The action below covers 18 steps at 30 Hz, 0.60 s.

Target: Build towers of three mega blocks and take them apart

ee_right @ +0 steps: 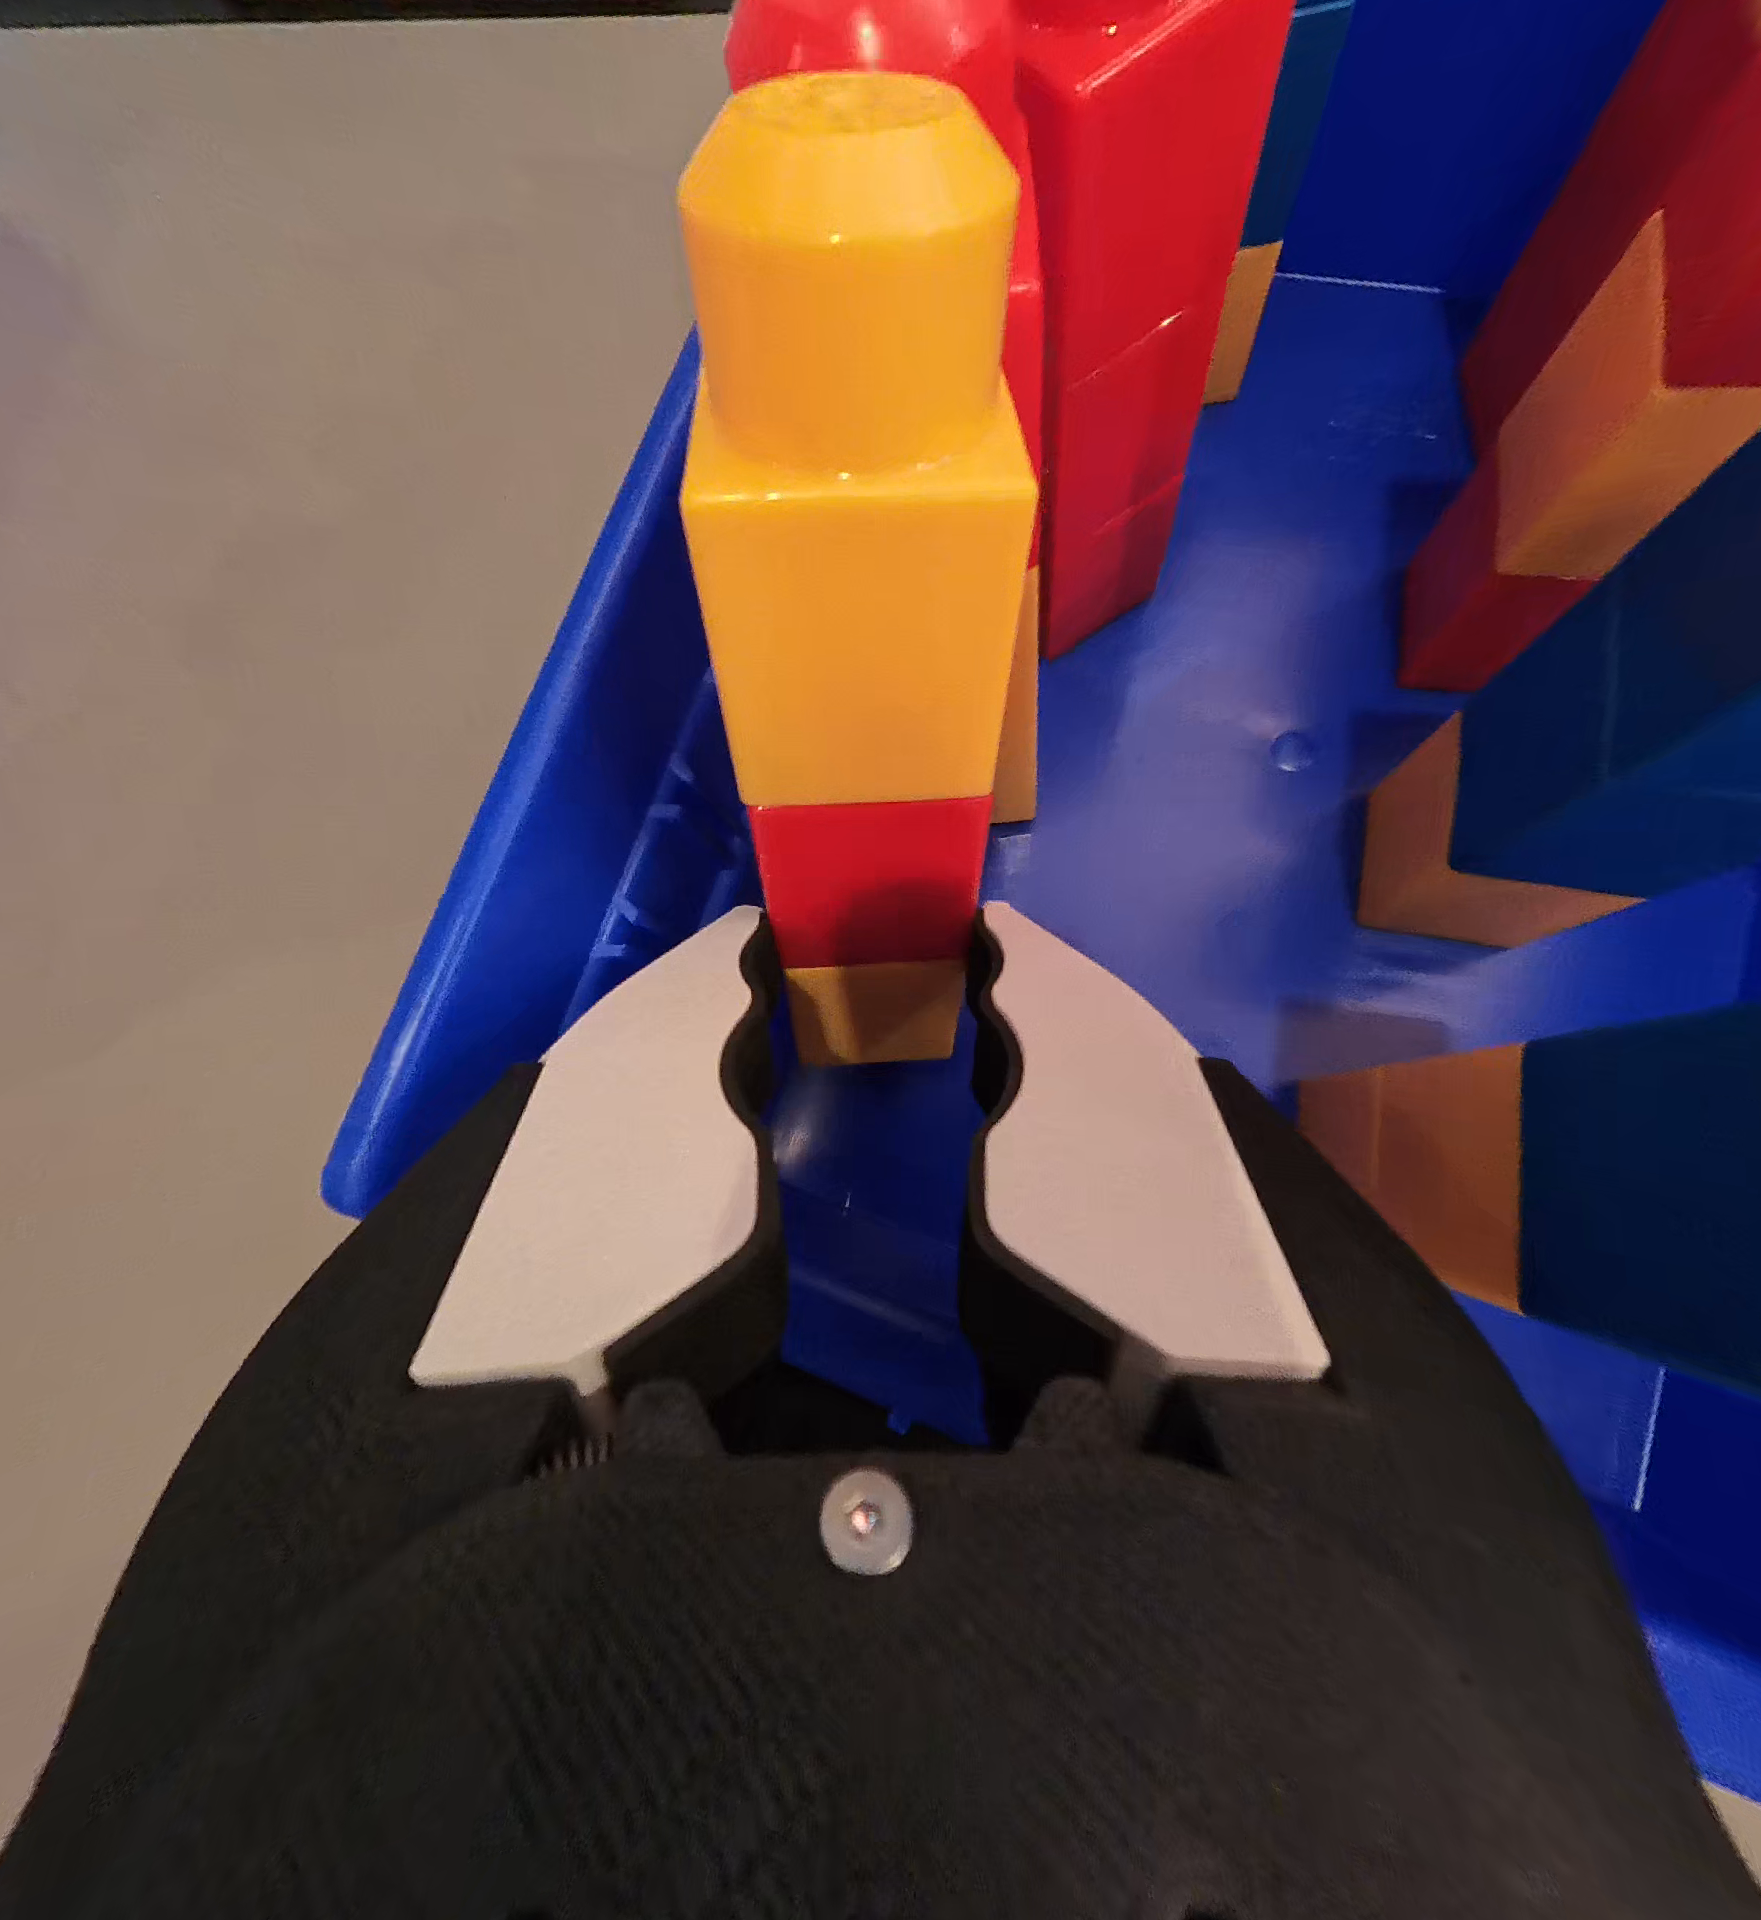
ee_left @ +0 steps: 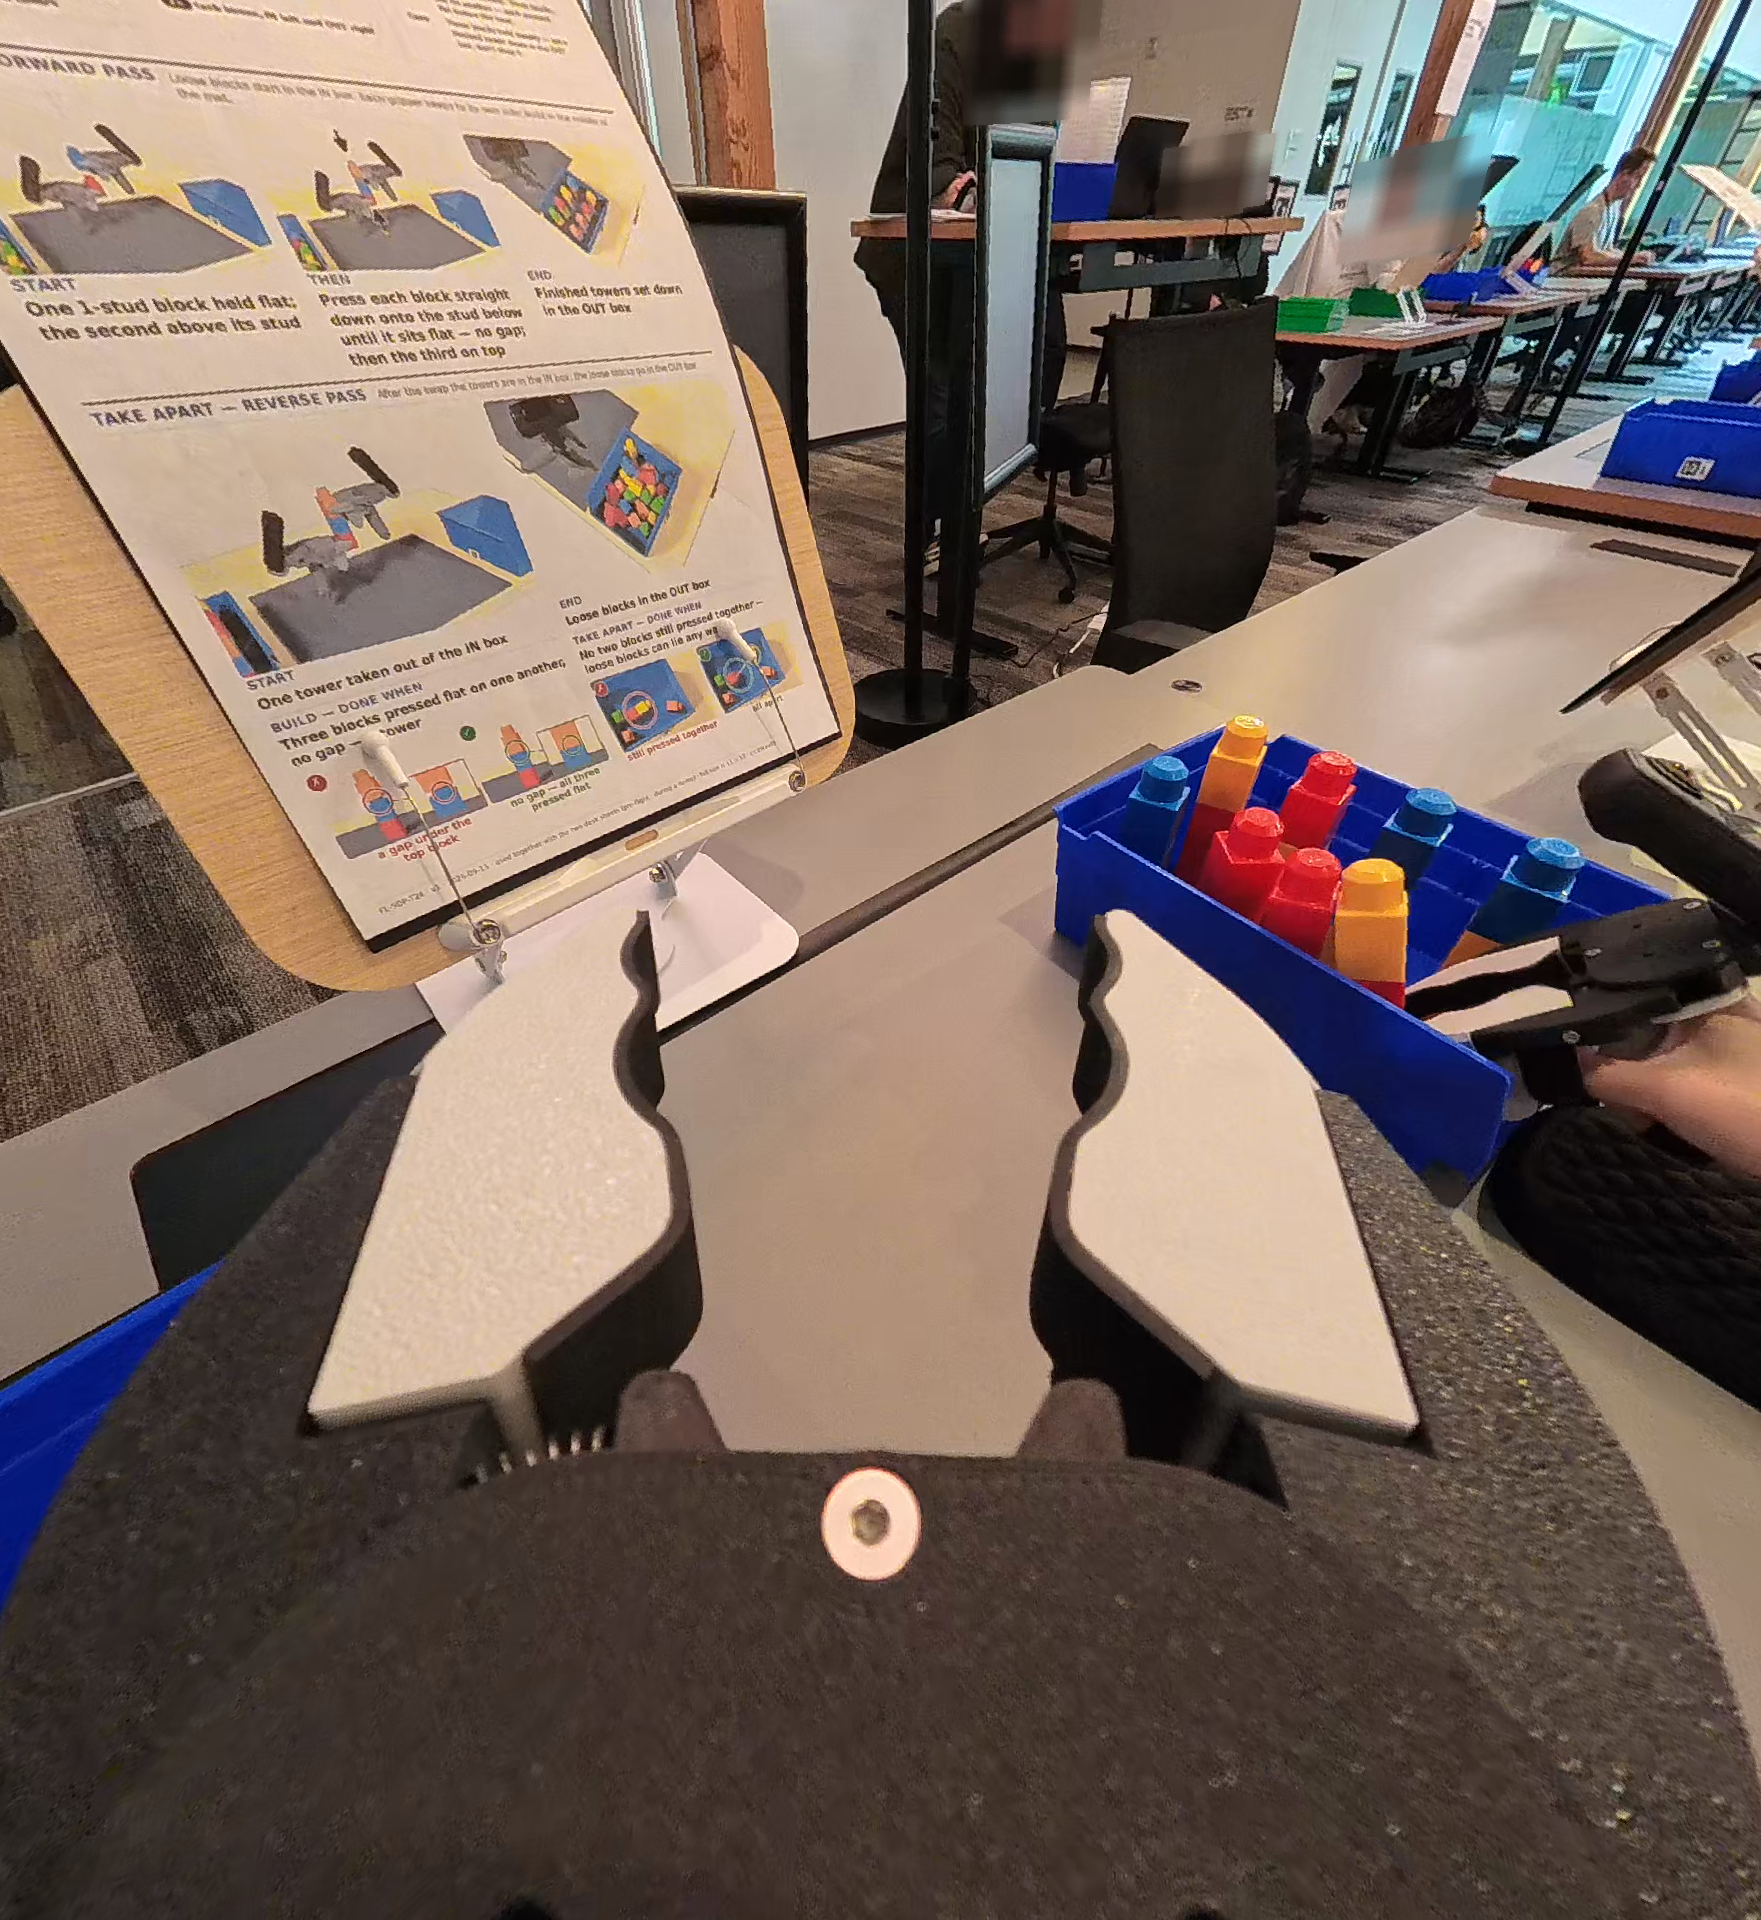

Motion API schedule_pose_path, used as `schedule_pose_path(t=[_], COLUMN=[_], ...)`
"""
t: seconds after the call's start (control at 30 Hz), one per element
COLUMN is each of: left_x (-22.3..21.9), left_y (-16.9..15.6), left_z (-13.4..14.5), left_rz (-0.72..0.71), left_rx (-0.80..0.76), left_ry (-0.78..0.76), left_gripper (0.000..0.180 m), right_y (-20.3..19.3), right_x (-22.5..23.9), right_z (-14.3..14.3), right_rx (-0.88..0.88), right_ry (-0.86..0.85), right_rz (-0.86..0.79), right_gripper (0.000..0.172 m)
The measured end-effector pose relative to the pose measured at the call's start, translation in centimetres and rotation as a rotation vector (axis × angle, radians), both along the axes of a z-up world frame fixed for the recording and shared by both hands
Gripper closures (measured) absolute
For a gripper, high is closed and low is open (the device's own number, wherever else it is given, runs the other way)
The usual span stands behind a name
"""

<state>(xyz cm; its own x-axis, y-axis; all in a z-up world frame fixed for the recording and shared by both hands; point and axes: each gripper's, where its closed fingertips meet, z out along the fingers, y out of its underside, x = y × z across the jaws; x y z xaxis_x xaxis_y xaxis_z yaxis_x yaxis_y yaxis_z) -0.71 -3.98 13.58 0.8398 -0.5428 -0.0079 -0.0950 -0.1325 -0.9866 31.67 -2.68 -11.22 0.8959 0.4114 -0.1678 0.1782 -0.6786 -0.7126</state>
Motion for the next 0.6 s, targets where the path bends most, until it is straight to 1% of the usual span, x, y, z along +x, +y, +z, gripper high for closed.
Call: schedule_pose_path(t=[0.13, 0.2, 0.3, 0.4, 0.43, 0.5, 0.57, 0.6], left_x=[0.2, 1.3, 4.6, 9.5, 11.3, 14.3, 16.6, 17.4], left_y=[-0.2, -0.6, -1.9, -4.1, -5.3, -7.4, -9.3, -10.1], left_z=[0.1, 0.2, -0.6, -2.2, -2.8, -4.0, -5.1, -5.5], left_rz=[-0.01, -0.081, -0.279, -0.548, -0.657, -0.833, -0.965, -1.006], left_rx=[0.006, 0.01, -0.034, -0.087, -0.106, -0.152, -0.197, -0.202], left_ry=[0.002, -0.01, -0.049, -0.068, -0.08, -0.109, -0.129, -0.133], left_gripper=[0.102, 0.102, 0.103, 0.102, 0.102, 0.102, 0.1, 0.1], right_y=[0.2, -0.1, -0.8, -2.9, -4.0, -6.7, -9.4, -10.5], right_x=[0.3, -0.1, 0.3, -0.8, -2.0, -5.4, -8.5, -9.6], right_z=[0.8, 2.1, 5.1, 9.8, 11.5, 15.0, 17.8, 18.6], right_rx=[0.075, 0.151, 0.284, 0.397, 0.42, 0.436, 0.437, 0.434], right_ry=[0.001, 0.047, 0.051, 0.07, 0.107, 0.268, 0.428, 0.469], right_rz=[0.0, 0.028, 0.035, 0.099, 0.157, 0.328, 0.488, 0.546], right_gripper=[0.136, 0.136, 0.136, 0.136, 0.136, 0.136, 0.137, 0.136])
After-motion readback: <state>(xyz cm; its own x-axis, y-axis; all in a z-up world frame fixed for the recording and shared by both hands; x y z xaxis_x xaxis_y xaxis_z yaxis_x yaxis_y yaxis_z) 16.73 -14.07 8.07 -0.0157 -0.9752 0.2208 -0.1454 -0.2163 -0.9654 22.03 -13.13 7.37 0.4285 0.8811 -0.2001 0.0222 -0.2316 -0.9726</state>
